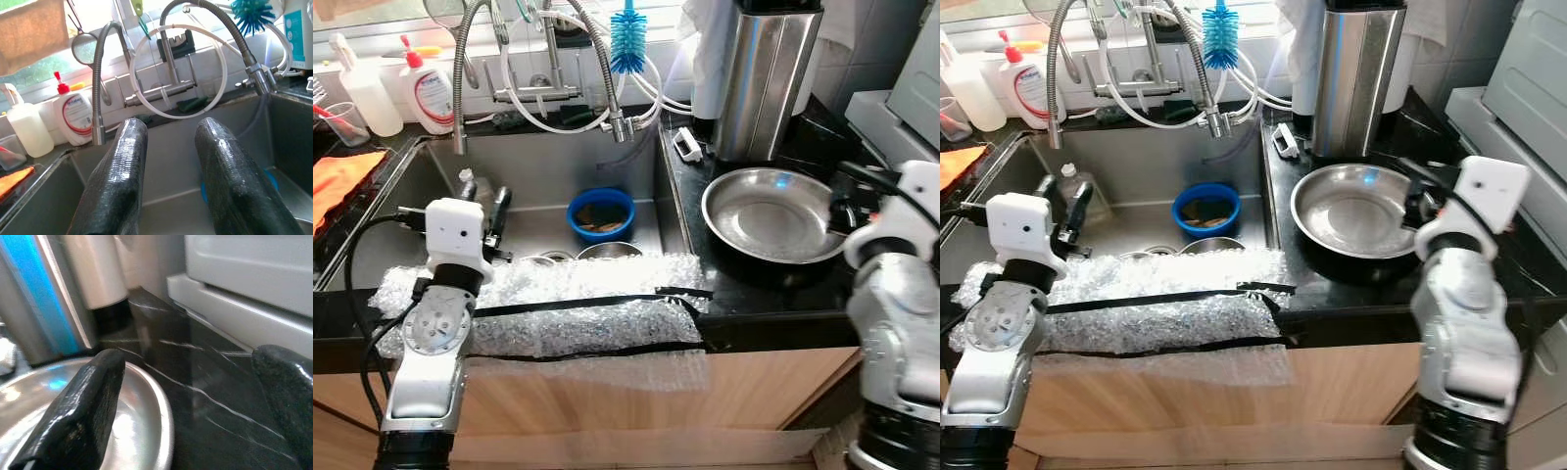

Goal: Kitchen organization

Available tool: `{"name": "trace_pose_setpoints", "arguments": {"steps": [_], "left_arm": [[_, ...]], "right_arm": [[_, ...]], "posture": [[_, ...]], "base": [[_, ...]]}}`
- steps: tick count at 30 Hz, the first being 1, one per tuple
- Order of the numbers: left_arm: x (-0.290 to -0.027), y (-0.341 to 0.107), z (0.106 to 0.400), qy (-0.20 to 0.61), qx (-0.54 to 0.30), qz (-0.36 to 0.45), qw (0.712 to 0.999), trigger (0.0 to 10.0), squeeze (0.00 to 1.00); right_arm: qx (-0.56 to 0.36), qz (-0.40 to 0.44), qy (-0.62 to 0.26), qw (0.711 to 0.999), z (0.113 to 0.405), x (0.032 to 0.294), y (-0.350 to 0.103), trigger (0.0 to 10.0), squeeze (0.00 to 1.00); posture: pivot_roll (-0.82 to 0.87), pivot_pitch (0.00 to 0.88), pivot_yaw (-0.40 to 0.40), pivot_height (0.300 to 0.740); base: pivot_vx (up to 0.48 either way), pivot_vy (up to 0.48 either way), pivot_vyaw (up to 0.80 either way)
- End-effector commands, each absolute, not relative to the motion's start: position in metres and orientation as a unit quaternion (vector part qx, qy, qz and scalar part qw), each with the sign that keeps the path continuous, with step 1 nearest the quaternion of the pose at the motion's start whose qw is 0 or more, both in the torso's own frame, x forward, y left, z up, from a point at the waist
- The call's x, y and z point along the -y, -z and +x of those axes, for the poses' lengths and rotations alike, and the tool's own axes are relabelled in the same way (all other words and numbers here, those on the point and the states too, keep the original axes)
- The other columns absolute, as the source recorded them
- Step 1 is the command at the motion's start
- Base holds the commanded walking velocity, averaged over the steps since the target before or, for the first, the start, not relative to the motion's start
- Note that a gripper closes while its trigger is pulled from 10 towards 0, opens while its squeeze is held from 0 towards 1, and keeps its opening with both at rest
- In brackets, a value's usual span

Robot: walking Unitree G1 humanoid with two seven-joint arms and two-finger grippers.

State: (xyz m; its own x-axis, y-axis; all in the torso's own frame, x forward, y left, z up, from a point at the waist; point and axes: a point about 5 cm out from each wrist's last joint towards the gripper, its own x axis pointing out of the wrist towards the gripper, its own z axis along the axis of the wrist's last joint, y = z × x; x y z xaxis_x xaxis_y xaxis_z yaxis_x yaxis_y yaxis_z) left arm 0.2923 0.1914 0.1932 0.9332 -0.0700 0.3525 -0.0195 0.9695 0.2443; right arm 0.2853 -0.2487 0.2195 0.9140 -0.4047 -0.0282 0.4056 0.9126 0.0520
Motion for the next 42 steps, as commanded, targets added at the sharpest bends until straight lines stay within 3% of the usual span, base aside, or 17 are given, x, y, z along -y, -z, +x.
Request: {"name": "trace_pose_setpoints", "arguments": {"steps": [1, 4, 5, 6, 12, 25, 34, 35, 36, 37, 39, 40, 41, 42], "left_arm": [[-0.188, -0.197, 0.294, 0.018, 0.193, 0.132, 0.972, 10.0, 0.00], [-0.188, -0.197, 0.294, 0.017, 0.193, 0.131, 0.972, 10.0, 0.00], [-0.188, -0.197, 0.294, 0.017, 0.193, 0.132, 0.972, 10.0, 0.00], [-0.189, -0.196, 0.294, 0.016, 0.193, 0.132, 0.972, 10.0, 0.00], [-0.190, -0.197, 0.293, 0.014, 0.195, 0.134, 0.971, 10.0, 0.00], [-0.189, -0.194, 0.294, 0.019, 0.188, 0.138, 0.972, 10.0, 0.00], [-0.190, -0.195, 0.294, 0.019, 0.191, 0.139, 0.972, 10.0, 0.00], [-0.190, -0.195, 0.294, 0.019, 0.191, 0.139, 0.971, 10.0, 0.00], [-0.190, -0.195, 0.294, 0.019, 0.191, 0.139, 0.971, 10.0, 0.00], [-0.189, -0.195, 0.294, 0.019, 0.191, 0.140, 0.971, 10.0, 0.00], [-0.190, -0.195, 0.294, 0.019, 0.191, 0.139, 0.972, 10.0, 0.00], [-0.190, -0.195, 0.295, 0.020, 0.191, 0.139, 0.971, 10.0, 0.00], [-0.190, -0.196, 0.295, 0.021, 0.192, 0.140, 0.971, 10.0, 0.00], [-0.190, -0.196, 0.295, 0.021, 0.192, 0.140, 0.971, 10.0, 0.00]], "right_arm": [[-0.022, 0.038, 0.184, 0.982, 0.285, 0.246, -0.220, 10.0, 1.00], [-0.026, 0.040, 0.194, 0.980, 0.285, 0.250, -0.220, 10.0, 1.00], [-0.033, 0.052, 0.188, 0.980, 0.286, 0.250, -0.219, 10.0, 0.27], [-0.042, 0.080, 0.182, 0.979, 0.287, 0.249, -0.216, 10.0, 0.00], [-0.071, 0.130, 0.159, 0.976, 0.290, 0.241, -0.207, 10.0, 0.00], [-0.103, 0.137, 0.186, 0.968, 0.290, 0.246, -0.196, 10.0, 0.00], [-0.114, 0.146, 0.161, 0.969, 0.296, 0.236, -0.189, 10.0, 0.00], [-0.112, 0.148, 0.157, 0.970, 0.297, 0.235, -0.188, 3.9, 0.00], [-0.111, 0.148, 0.155, 0.970, 0.298, 0.234, -0.188, 1.0, 0.00], [-0.112, 0.151, 0.153, 0.970, 0.300, 0.233, -0.186, 0.0, 0.00], [-0.115, 0.149, 0.148, 0.971, 0.302, 0.231, -0.185, 0.0, 0.00], [-0.117, 0.148, 0.139, 0.972, 0.304, 0.227, -0.185, 0.9, 0.00], [-0.121, 0.146, 0.137, 0.972, 0.305, 0.224, -0.184, 8.9, 0.00], [-0.121, 0.146, 0.137, 0.972, 0.305, 0.224, -0.184, 8.9, 0.00]], "posture": [[-0.15, 0.000, 0.049, 0.740], [-0.15, 0.000, 0.048, 0.740], [-0.15, 0.000, 0.048, 0.740], [-0.15, 0.000, 0.046, 0.740], [-0.14, 0.000, 0.045, 0.740], [-0.14, 0.000, 0.047, 0.740], [-0.12, 0.000, 0.046, 0.740], [-0.13, 0.000, 0.046, 0.740], [-0.13, 0.000, 0.046, 0.740], [-0.12, 0.000, 0.046, 0.740], [-0.12, 0.000, 0.048, 0.740], [-0.12, 0.000, 0.050, 0.740], [-0.12, 0.000, 0.050, 0.740], [-0.12, 0.000, 0.050, 0.740]], "base": [[0.000, 0.000, 0.00], [0.000, 0.000, 0.00], [0.000, 0.000, 0.00], [0.000, 0.000, 0.00], [0.000, 0.000, 0.00], [0.000, 0.000, 0.00], [0.000, 0.000, 0.00], [0.000, 0.000, 0.00], [0.000, 0.000, 0.00], [0.000, 0.000, 0.00], [0.000, 0.000, 0.00], [0.000, 0.000, 0.00], [0.000, 0.000, 0.00], [0.000, 0.000, 0.00]]}}
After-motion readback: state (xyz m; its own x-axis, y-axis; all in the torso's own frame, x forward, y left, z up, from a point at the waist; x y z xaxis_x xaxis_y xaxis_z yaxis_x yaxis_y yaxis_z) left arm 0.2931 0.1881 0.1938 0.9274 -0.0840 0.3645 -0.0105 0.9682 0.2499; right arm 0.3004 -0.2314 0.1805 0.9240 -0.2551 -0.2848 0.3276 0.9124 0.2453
